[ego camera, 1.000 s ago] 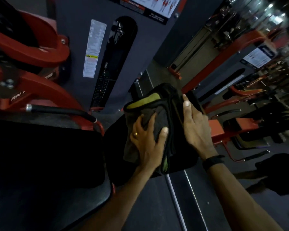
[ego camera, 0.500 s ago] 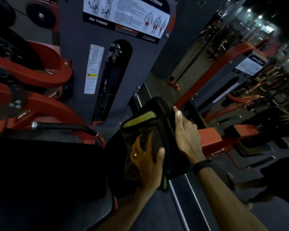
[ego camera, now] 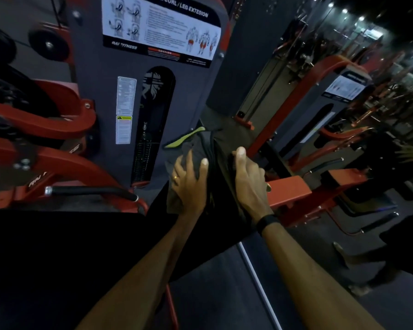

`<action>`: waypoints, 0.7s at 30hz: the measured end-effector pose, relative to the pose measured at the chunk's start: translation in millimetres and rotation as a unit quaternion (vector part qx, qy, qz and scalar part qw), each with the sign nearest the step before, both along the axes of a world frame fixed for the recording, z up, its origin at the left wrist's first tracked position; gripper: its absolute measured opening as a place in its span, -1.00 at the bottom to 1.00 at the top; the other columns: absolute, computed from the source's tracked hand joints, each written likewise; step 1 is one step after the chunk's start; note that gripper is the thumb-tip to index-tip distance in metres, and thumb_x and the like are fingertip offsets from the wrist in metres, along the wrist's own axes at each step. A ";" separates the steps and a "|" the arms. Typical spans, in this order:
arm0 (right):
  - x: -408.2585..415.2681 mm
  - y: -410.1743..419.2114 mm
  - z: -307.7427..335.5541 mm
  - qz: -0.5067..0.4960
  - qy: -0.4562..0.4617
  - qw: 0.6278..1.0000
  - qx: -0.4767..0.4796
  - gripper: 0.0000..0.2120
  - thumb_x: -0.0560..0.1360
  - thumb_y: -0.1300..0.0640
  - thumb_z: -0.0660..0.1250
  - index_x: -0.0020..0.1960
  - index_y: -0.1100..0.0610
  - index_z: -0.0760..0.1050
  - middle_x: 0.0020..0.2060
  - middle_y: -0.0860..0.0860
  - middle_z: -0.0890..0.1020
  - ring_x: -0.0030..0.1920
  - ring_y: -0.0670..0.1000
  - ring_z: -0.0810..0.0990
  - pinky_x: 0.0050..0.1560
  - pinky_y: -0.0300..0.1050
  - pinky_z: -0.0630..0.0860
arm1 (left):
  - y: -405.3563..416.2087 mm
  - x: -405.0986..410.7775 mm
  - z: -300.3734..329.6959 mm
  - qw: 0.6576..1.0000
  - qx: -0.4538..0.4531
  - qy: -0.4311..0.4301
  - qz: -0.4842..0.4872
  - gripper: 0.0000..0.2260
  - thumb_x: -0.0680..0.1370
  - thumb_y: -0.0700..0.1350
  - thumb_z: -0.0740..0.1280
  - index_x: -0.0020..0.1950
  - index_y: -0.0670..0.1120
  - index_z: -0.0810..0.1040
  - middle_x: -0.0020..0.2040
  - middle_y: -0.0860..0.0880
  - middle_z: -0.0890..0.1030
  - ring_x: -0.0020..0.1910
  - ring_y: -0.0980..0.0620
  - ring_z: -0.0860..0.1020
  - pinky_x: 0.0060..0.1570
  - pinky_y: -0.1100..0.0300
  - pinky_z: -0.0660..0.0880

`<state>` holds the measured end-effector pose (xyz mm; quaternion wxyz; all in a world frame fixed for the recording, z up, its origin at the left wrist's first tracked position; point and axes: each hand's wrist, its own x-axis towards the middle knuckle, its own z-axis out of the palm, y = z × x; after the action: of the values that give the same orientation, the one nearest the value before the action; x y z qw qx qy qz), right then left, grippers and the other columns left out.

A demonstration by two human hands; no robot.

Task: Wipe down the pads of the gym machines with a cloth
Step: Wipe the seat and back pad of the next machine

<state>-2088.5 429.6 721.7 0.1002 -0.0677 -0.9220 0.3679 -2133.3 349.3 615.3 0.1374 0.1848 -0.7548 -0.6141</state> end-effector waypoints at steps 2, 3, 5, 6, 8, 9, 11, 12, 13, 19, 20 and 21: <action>-0.9 0.1 -1.7 0.001 0.001 1.000 -0.017 -0.34 0.52 -0.51 -0.21 0.08 -0.17 0.53 0.13 0.10 0.64 0.24 0.19 0.52 0.33 0.25 0.36 | 10.6 29.8 -1.6 1.000 0.002 0.023 0.008 0.07 0.32 0.64 -0.31 0.54 0.02 0.36 0.53 -0.12 0.32 0.50 -0.17 0.28 0.44 -0.13 0.24; 0.5 1.3 -0.4 0.004 0.002 1.000 -0.026 -0.32 0.50 -0.53 -0.22 0.07 -0.14 0.52 0.12 0.09 0.64 0.23 0.18 0.52 0.32 0.26 0.37 | 16.6 47.5 -0.7 1.000 0.002 0.031 0.001 0.07 0.32 0.64 -0.30 0.54 0.01 0.35 0.55 -0.13 0.30 0.51 -0.16 0.26 0.45 -0.13 0.23; 3.4 5.8 3.8 0.002 -0.006 0.999 -0.045 -0.34 0.58 -0.44 -0.16 0.22 -0.10 0.55 0.16 0.07 0.62 0.27 0.17 0.49 0.31 0.14 0.35 | 28.8 78.9 2.9 0.999 -0.001 0.036 -0.026 0.05 0.31 0.65 -0.28 0.56 0.06 0.31 0.58 -0.11 0.24 0.54 -0.13 0.19 0.47 -0.17 0.17; 4.2 6.3 4.9 0.000 -0.009 0.998 -0.054 -0.37 0.60 -0.40 -0.14 0.26 -0.08 0.54 0.13 0.06 0.62 0.26 0.15 0.49 0.28 0.08 0.33 | 32.5 90.0 4.2 0.999 0.001 0.034 -0.035 0.03 0.31 0.66 -0.26 0.56 0.09 0.28 0.59 -0.09 0.22 0.55 -0.11 0.16 0.48 -0.19 0.15; 5.1 6.3 7.3 0.001 -0.015 0.998 -0.067 -0.36 0.59 -0.42 -0.11 0.19 -0.04 0.56 0.05 0.04 0.63 0.21 0.15 0.52 0.29 0.14 0.36 | 36.8 102.5 6.4 0.998 0.000 0.030 -0.048 -0.09 0.35 0.63 -0.15 0.56 0.17 0.23 0.60 -0.04 0.18 0.56 -0.08 0.13 0.48 -0.21 0.15; 5.8 6.7 10.0 0.006 -0.017 0.997 -0.069 -0.35 0.57 -0.45 -0.07 0.16 -0.02 0.57 0.07 0.06 0.63 0.20 0.17 0.53 0.30 0.18 0.37 | 37.9 104.0 7.1 0.998 0.000 0.028 -0.056 -0.16 0.38 0.58 -0.08 0.56 0.21 0.21 0.61 -0.01 0.15 0.56 -0.07 0.12 0.48 -0.22 0.17; 9.2 11.3 12.5 0.029 -0.034 0.997 -0.060 -0.35 0.54 -0.46 0.07 0.22 0.03 0.55 0.18 0.11 0.61 0.25 0.22 0.51 0.30 0.13 0.38 | 37.5 109.0 9.4 0.997 0.005 0.024 -0.074 -0.23 0.43 0.51 -0.01 0.58 0.22 0.17 0.61 0.04 0.11 0.57 -0.05 0.10 0.47 -0.20 0.19; 11.1 14.8 13.3 0.050 -0.045 0.996 -0.058 -0.36 0.53 -0.44 0.15 0.28 0.05 0.53 0.24 0.13 0.59 0.29 0.22 0.50 0.26 0.07 0.37 | 37.6 112.8 12.0 0.997 0.008 0.027 -0.075 -0.26 0.47 0.50 0.03 0.59 0.20 0.17 0.60 0.05 0.11 0.57 -0.05 0.09 0.48 -0.18 0.19; 12.4 17.0 14.8 0.071 -0.051 0.995 -0.055 -0.36 0.51 -0.41 0.22 0.32 0.07 0.51 0.27 0.13 0.57 0.31 0.22 0.49 0.20 0.04 0.36 | 36.9 113.5 12.1 0.996 0.012 0.031 -0.077 -0.28 0.51 0.47 0.07 0.60 0.17 0.16 0.60 0.05 0.11 0.57 -0.05 0.09 0.49 -0.14 0.17; 19.9 29.5 -0.6 0.191 -0.028 0.981 0.024 -0.05 0.19 -0.63 0.26 0.30 0.04 0.52 0.44 0.08 0.42 0.45 0.16 0.34 0.39 0.32 0.32 | 46.5 118.5 25.1 0.999 0.009 0.012 -0.051 -0.19 0.44 0.40 0.03 0.62 0.04 0.15 0.57 0.01 0.16 0.53 -0.06 0.13 0.47 -0.02 0.11; 23.5 33.5 -1.0 0.205 -0.036 0.977 0.041 -0.04 0.24 -0.56 0.32 0.42 0.06 0.45 0.53 0.08 0.30 0.53 0.15 0.22 0.46 0.36 0.20 | 49.1 123.2 27.4 0.999 0.010 0.013 -0.047 -0.16 0.41 0.42 0.03 0.62 0.04 0.18 0.56 0.02 0.18 0.52 -0.05 0.14 0.46 0.00 0.11; 26.0 38.0 -1.9 0.212 -0.037 0.975 0.056 -0.08 0.31 -0.46 0.38 0.48 0.10 0.39 0.57 0.08 0.22 0.57 0.13 0.13 0.49 0.35 0.11 | 50.4 126.0 26.1 0.998 0.018 0.023 -0.046 -0.14 0.38 0.44 0.02 0.60 0.05 0.21 0.54 0.03 0.20 0.51 -0.03 0.16 0.45 0.03 0.11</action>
<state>-2062.5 467.6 719.8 -0.0104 0.1217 -0.9376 0.3256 -2007.3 399.7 641.5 0.1228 0.1379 -0.7480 -0.6375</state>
